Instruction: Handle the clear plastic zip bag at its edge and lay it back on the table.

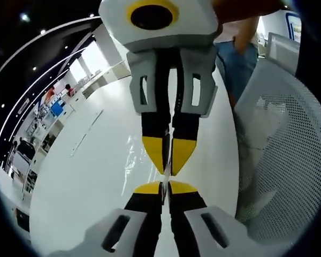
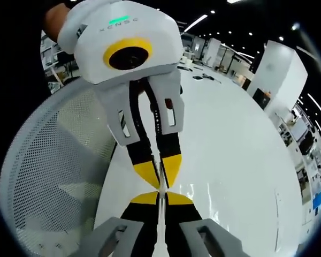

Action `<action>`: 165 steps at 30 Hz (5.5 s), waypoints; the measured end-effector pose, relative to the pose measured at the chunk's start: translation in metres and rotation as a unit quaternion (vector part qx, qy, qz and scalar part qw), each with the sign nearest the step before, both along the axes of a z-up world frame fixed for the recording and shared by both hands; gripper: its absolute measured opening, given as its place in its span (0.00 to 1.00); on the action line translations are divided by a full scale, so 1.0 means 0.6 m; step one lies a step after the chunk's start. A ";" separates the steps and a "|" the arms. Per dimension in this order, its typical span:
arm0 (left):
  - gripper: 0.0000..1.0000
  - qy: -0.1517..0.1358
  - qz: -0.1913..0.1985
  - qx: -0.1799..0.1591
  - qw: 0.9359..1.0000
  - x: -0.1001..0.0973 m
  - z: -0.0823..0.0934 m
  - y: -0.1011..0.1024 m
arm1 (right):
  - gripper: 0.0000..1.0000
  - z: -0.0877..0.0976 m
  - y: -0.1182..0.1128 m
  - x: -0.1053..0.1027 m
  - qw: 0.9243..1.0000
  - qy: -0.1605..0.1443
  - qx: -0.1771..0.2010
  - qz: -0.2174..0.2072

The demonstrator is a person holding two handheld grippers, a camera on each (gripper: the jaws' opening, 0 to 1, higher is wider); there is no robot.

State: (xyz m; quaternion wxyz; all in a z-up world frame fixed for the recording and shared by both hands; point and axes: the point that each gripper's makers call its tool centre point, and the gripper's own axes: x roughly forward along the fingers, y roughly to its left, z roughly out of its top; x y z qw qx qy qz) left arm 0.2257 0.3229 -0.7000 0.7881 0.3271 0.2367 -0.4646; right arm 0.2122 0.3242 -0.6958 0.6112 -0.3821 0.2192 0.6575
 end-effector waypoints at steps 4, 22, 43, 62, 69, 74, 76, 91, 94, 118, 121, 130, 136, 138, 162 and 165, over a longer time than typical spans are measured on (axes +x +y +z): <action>0.00 0.001 -0.004 0.003 1.000 -0.002 0.001 -0.002 | 0.00 0.000 -0.001 0.001 1.000 -0.001 -0.001 0.000; 0.00 0.019 -0.009 -0.008 1.000 -0.003 -0.001 -0.008 | 0.00 -0.003 0.003 -0.004 1.000 -0.006 0.001 0.016; 0.00 0.039 0.003 -0.017 0.999 0.000 -0.007 0.000 | 0.00 -0.011 -0.029 0.006 1.000 0.014 0.000 -0.017; 0.00 0.045 0.013 -0.014 0.999 0.002 -0.011 0.012 | 0.00 -0.018 -0.063 0.014 0.999 0.012 -0.009 -0.032; 0.00 0.045 0.015 -0.013 0.999 0.005 -0.013 0.015 | 0.00 -0.018 -0.067 0.014 0.999 0.011 -0.011 -0.037; 0.00 0.046 0.018 -0.014 0.999 0.007 -0.012 0.018 | 0.00 -0.019 -0.076 0.017 0.999 0.014 -0.009 -0.042; 0.00 0.046 0.018 -0.014 0.999 0.007 -0.012 0.018 | 0.00 -0.019 -0.079 0.017 0.999 0.014 -0.010 -0.044; 0.00 0.049 0.017 -0.011 0.999 0.003 -0.015 0.016 | 0.00 -0.029 -0.106 0.020 0.998 0.018 -0.017 -0.058; 0.00 0.050 0.018 -0.012 0.999 0.003 -0.015 0.016 | 0.00 -0.030 -0.109 0.021 0.998 0.019 -0.018 -0.060; 0.00 0.051 0.019 -0.009 0.998 0.007 -0.016 0.017 | 0.00 -0.038 -0.147 0.022 0.996 0.022 -0.031 -0.079; 0.00 0.052 0.020 -0.010 0.998 0.008 -0.016 0.017 | 0.00 -0.039 -0.150 0.023 0.996 0.024 -0.030 -0.083; 0.00 0.052 0.021 -0.009 0.998 0.007 -0.015 0.016 | 0.00 -0.042 -0.160 0.029 0.995 0.020 -0.042 -0.085; 0.00 0.052 0.022 -0.009 0.998 0.006 -0.012 0.015 | 0.00 -0.044 -0.170 0.033 0.995 0.019 -0.048 -0.090; 0.00 0.051 0.021 -0.008 0.998 0.006 -0.012 0.015 | 0.00 -0.044 -0.172 0.031 0.995 0.019 -0.048 -0.090; 0.00 0.036 -0.001 0.001 0.999 0.003 -0.013 0.016 | 0.00 -0.049 -0.186 0.026 0.993 0.030 -0.047 -0.105; 0.00 0.041 0.004 -0.004 0.999 0.003 -0.015 0.017 | 0.02 -0.050 -0.183 0.025 0.993 0.030 -0.040 -0.107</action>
